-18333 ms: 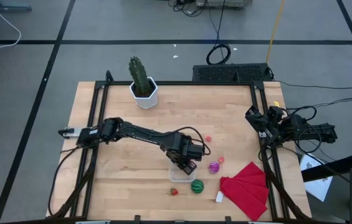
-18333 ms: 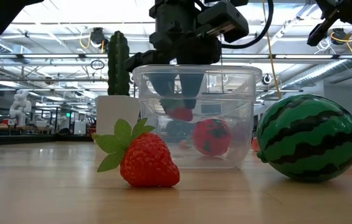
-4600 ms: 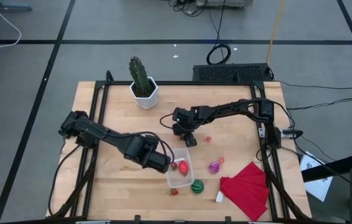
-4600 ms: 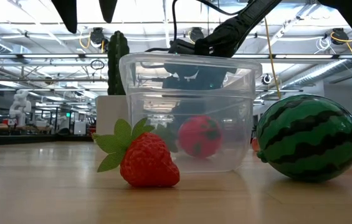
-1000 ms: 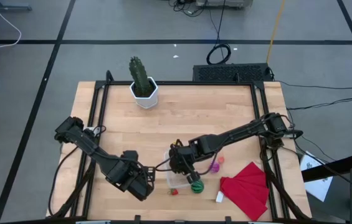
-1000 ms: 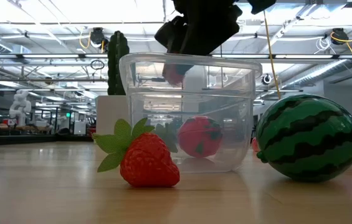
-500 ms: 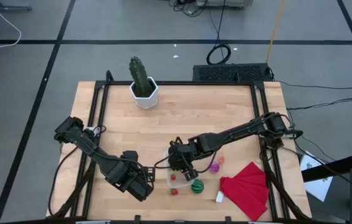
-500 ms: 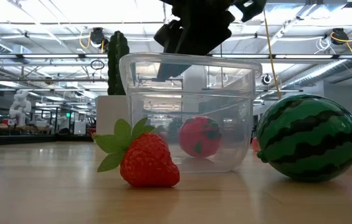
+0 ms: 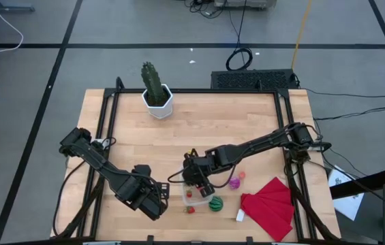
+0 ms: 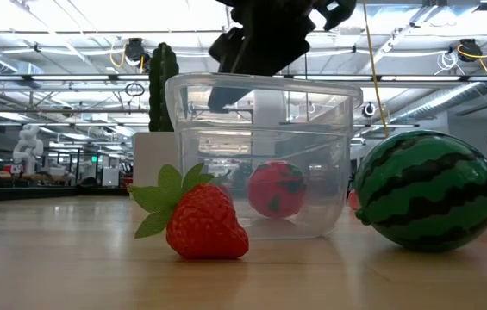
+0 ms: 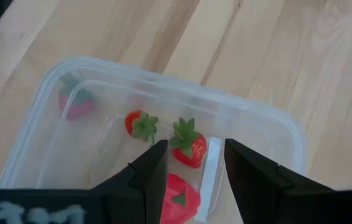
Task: Pick and placing Produce into tupperware
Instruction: Put the top peach into the transparent bin
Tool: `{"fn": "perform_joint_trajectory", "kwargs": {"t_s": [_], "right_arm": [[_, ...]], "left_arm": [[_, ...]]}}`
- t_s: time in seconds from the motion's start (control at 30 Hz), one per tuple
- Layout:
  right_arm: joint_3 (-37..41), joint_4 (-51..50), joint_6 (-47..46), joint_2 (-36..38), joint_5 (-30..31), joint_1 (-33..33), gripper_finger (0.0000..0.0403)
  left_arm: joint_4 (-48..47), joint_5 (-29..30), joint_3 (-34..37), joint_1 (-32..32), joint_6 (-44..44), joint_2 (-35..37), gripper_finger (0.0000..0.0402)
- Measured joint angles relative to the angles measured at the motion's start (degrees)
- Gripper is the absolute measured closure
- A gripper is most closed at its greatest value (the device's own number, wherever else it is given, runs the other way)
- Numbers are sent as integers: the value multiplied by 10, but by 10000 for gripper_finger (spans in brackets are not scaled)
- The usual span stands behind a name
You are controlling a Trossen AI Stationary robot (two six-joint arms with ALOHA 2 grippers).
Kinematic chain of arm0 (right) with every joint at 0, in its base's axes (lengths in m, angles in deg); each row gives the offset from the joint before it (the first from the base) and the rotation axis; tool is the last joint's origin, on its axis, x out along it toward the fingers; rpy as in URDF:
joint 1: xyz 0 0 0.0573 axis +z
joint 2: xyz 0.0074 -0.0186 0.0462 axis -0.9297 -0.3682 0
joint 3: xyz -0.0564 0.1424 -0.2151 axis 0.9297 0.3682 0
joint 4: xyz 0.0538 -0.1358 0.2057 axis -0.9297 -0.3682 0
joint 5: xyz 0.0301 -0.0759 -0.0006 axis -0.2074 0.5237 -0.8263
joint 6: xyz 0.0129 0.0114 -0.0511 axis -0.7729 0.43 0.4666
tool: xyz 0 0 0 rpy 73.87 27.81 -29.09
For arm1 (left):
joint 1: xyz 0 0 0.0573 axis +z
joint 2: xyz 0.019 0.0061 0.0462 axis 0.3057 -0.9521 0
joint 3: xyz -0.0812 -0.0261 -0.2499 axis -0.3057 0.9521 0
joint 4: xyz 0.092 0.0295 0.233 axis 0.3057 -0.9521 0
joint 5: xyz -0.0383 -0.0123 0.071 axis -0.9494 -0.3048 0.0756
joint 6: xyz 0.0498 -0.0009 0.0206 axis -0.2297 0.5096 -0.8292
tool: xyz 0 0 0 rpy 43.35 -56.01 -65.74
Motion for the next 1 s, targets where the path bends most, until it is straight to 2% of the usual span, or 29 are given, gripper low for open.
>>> {"fn": "perform_joint_trajectory", "kwargs": {"t_s": [0.1,0.23,0.43,0.63,0.73,0.87,1.0], "right_arm": [[0,1,0,0,15,-3,252],[0,-6,9,3,81,-17,252],[0,-93,18,35,150,-58,252],[0,-273,-32,63,148,-116,252],[1,-345,-44,63,113,-135,252],[11,-373,-39,63,47,-148,252],[41,-374,-19,63,29,-149,252]], "left_arm": [[-4,0,0,0,0,0,144],[-5,0,0,0,1,0,144],[-1,1,0,0,5,0,144],[19,1,0,-1,5,0,144],[23,10,0,-3,5,0,144],[26,19,0,-8,10,0,144],[29,20,0,-13,15,0,144]]}}
